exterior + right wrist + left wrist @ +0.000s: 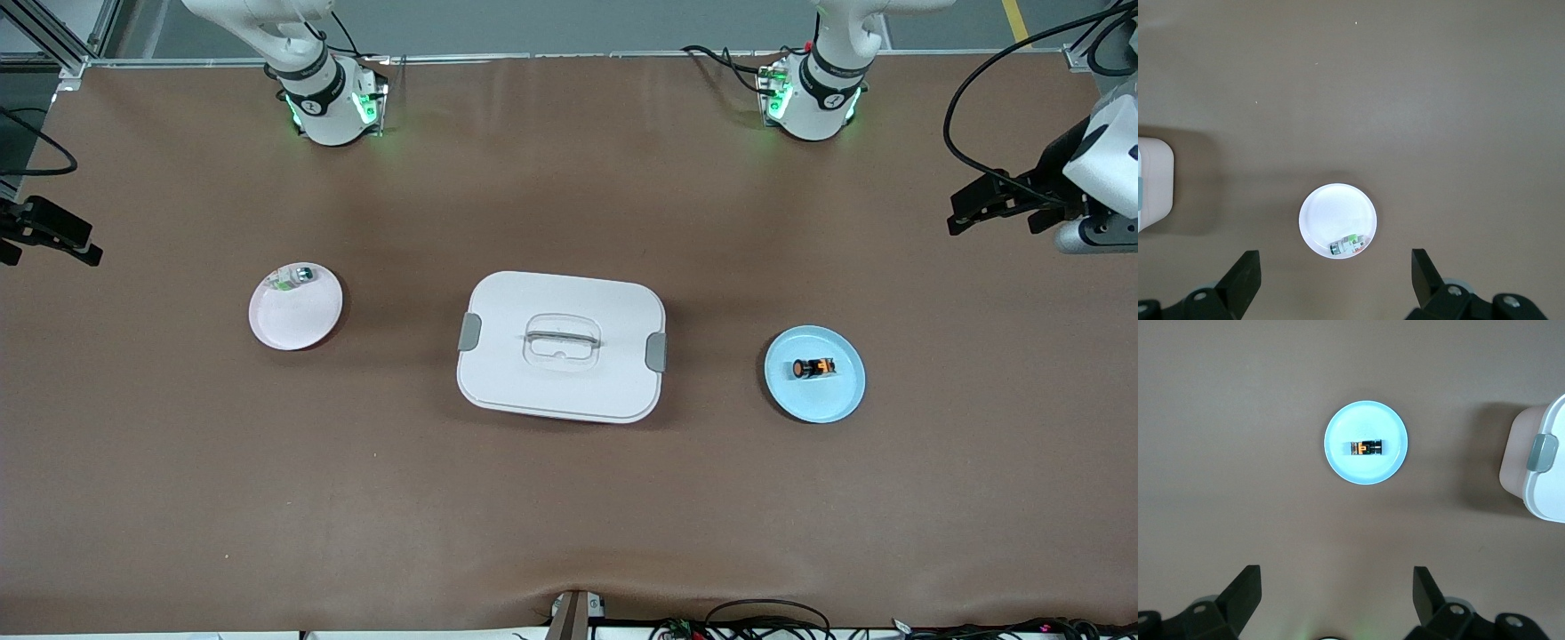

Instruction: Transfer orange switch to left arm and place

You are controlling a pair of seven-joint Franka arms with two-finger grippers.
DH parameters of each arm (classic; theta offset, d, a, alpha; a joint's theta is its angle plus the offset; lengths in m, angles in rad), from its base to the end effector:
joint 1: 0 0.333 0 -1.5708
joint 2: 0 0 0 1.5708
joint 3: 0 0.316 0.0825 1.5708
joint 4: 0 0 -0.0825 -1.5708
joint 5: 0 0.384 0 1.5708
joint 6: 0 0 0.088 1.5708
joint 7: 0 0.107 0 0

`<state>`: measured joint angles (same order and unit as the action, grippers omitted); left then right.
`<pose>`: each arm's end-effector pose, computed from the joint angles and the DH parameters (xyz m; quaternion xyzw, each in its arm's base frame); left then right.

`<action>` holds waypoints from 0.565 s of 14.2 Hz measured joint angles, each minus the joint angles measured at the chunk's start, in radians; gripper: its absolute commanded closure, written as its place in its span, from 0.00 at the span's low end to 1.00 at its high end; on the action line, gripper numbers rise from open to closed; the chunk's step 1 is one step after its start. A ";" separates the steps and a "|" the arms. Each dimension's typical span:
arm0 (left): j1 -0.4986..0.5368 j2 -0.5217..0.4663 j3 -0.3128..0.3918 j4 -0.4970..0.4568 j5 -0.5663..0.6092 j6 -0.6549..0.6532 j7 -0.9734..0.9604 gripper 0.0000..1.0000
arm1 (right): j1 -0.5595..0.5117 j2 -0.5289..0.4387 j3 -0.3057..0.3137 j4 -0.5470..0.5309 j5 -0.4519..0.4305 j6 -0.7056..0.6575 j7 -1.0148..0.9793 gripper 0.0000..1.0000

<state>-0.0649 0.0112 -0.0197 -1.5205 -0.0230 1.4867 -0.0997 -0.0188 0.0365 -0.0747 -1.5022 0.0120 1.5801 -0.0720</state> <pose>0.5474 -0.0490 0.6347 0.9997 0.0068 -0.0235 0.0095 0.5652 -0.0509 0.6374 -0.9997 0.0106 -0.0211 0.0029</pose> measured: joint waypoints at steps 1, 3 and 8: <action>0.000 -0.001 0.000 0.000 0.000 -0.001 0.000 0.00 | 0.000 0.000 0.000 0.000 0.000 0.000 0.000 0.00; 0.002 -0.001 0.001 0.000 0.001 -0.002 0.000 0.00 | 0.000 0.000 0.000 0.000 0.000 0.000 0.000 0.00; 0.004 -0.001 0.002 0.000 0.001 -0.007 0.000 0.00 | 0.000 0.000 0.000 0.000 0.000 0.000 0.000 0.00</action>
<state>-0.0608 0.0104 -0.0179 -1.5206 -0.0220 1.4794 -0.0997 -0.0187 0.0365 -0.0746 -1.5022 0.0120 1.5801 -0.0721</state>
